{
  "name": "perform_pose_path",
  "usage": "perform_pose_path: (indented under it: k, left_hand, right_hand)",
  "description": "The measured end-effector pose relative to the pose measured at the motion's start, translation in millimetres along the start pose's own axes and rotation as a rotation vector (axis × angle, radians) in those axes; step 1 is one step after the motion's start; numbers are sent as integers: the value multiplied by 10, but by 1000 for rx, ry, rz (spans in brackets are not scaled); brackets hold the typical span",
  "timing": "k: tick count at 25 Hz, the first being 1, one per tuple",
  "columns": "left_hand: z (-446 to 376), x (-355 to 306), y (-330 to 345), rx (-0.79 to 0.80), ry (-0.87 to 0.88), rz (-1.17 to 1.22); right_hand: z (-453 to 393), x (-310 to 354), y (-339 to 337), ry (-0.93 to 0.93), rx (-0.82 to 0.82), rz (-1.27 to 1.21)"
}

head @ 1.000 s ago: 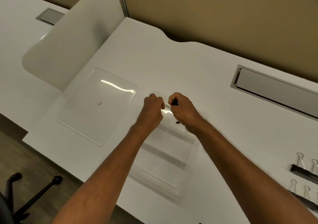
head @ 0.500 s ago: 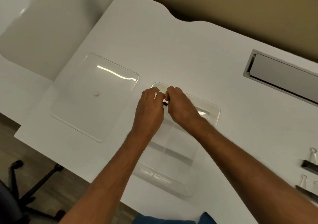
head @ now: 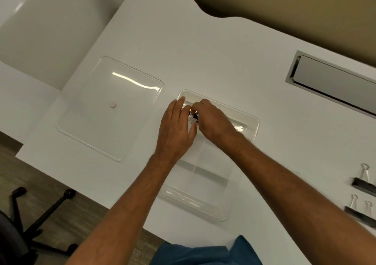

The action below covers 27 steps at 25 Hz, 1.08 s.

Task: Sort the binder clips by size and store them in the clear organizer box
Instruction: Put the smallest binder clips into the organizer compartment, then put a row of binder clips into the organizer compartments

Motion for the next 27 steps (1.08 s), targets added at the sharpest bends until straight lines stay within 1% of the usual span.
perform_pose_path:
  k: [3, 7, 10, 12, 17, 22, 24, 27]
  left_hand:
    - [6, -11, 3, 15, 21, -32]
    - [-11, -108, -56, 42, 55, -92]
    - [6, -313, -139, 43, 58, -80]
    - [87, -517, -167, 30, 100, -48]
    - [421, -1191, -76, 65, 228, -19]
    - [897, -2103, 152, 92, 368, 12]
    - [1142, -2525, 322, 137, 398, 55]
    - [1544, -3145, 602, 246, 435, 100]
  right_hand:
    - [100, -37, -138, -23, -85, -51]
    - [388, -141, -404, -65, -284, -148]
    - [729, -323, -564, -62, -394, -150]
    - [998, -504, -638, -40, -444, -152]
    - [1834, -1157, -759, 119, -524, -150]
    - [2898, -1804, -769, 232, -589, -213]
    - [3379, -2102, -763, 252, -626, -230]
    - [4054, -2593, -725, 314, -681, -269]
Point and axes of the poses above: each hand's wrist, its own z-axis away from the middle knuckle, its own y-axis out of the palm, x = y × z, the point moved 10 cm from there along -z, towards the middle knuckle, and after that the axes turned 5 degrees about -z, right-handed, at the moved point
